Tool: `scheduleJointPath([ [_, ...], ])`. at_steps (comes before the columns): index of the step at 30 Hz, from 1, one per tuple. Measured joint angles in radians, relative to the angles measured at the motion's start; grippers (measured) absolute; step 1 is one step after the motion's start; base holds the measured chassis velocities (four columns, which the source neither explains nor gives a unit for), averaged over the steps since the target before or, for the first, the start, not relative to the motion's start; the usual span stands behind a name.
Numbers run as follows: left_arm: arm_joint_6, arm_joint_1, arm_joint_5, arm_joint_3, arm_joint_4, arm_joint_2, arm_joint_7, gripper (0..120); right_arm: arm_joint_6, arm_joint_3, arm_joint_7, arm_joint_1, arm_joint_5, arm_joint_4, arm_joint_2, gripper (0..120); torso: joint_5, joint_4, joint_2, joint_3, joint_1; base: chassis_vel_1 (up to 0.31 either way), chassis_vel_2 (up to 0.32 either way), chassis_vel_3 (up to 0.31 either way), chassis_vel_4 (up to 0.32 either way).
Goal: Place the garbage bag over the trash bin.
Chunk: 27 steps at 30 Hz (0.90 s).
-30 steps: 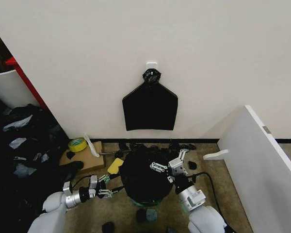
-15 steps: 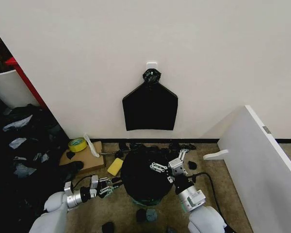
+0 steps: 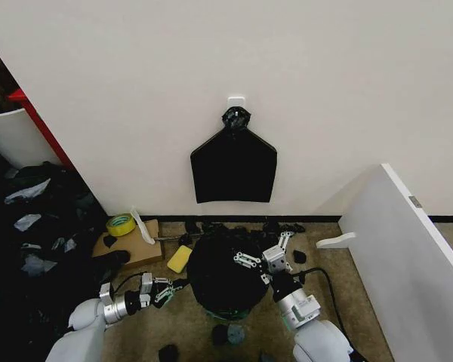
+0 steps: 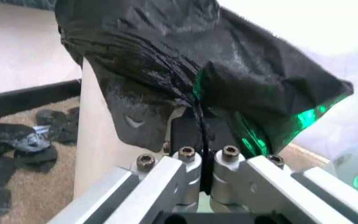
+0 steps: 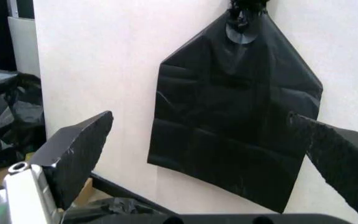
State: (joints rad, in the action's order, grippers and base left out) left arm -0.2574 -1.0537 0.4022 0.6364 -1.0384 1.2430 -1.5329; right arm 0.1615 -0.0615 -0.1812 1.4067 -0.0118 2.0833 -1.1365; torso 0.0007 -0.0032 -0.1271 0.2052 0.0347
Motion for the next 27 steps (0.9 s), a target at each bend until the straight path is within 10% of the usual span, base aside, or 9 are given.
scheduleJointPath([
  [27, -0.029, 0.021, -0.056, 0.01, 0.107, 0.02, 0.004, 0, 0.004, -0.002, 0.0, 0.034, -0.019, 0.019, -0.002, 100, 0.0, 0.0, 0.0, 0.0, 0.0, 0.0, 0.0, 0.0, 0.0],
])
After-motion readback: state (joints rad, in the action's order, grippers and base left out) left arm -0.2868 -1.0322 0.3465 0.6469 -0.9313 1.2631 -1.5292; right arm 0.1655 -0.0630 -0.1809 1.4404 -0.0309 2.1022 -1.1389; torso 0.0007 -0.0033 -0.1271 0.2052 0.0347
